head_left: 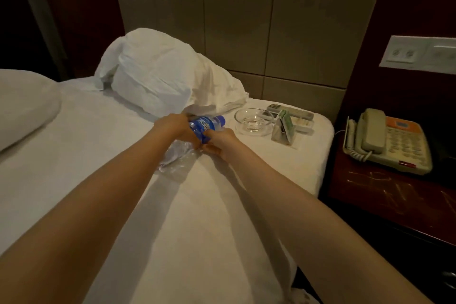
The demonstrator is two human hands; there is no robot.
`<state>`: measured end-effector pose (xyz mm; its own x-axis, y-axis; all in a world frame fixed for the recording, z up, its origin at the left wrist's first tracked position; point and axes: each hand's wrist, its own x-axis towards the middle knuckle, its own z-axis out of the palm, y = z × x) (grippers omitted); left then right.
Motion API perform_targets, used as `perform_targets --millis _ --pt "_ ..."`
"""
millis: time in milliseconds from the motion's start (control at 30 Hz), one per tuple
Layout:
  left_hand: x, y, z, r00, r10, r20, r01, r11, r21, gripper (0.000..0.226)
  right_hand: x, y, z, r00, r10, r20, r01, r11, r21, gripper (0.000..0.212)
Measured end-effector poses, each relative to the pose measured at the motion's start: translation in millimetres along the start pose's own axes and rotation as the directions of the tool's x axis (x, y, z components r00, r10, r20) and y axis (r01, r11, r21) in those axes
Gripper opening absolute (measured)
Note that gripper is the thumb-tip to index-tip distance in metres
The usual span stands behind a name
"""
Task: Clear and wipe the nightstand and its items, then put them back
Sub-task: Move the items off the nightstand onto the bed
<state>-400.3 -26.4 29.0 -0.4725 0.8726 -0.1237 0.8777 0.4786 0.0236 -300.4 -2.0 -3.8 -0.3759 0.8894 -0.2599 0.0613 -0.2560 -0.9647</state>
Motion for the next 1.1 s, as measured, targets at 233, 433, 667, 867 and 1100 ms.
perform_targets --millis 233,433,667,867,1100 --pt "-17.0 21.7 -14.8 1.000 -0.008 -0.028 0.010 0.997 0.083 0.072 -1.3 -5.0 -16.2 0.999 0.016 0.031 -0.014 0.999 -0.046 0.036" --pt "-38.0 68.2 -30.6 0.917 0.179 -0.356 -0.060 0.945 0.322 0.033 -11.7 -21.0 -50.7 1.000 -0.023 -0.007 0.023 0.997 0.078 0.009" --pt "-45.8 128.7 -33.8 0.891 0.300 -0.340 -0.265 0.953 0.146 0.022 -27.6 -41.8 -119.4 0.985 -0.055 -0.164 0.075 0.990 0.120 0.018" --pt "-46.4 195.1 -29.2 0.885 0.371 -0.281 -0.407 0.910 -0.080 0.031 -40.0 -39.5 -199.0 0.947 -0.070 -0.314 0.096 0.993 0.068 0.015" --pt "-46.0 265.6 6.0 0.883 0.456 -0.113 -0.468 0.827 -0.313 0.032 -51.9 -24.0 -298.7 0.845 -0.042 -0.533 0.057 0.998 0.012 0.008"
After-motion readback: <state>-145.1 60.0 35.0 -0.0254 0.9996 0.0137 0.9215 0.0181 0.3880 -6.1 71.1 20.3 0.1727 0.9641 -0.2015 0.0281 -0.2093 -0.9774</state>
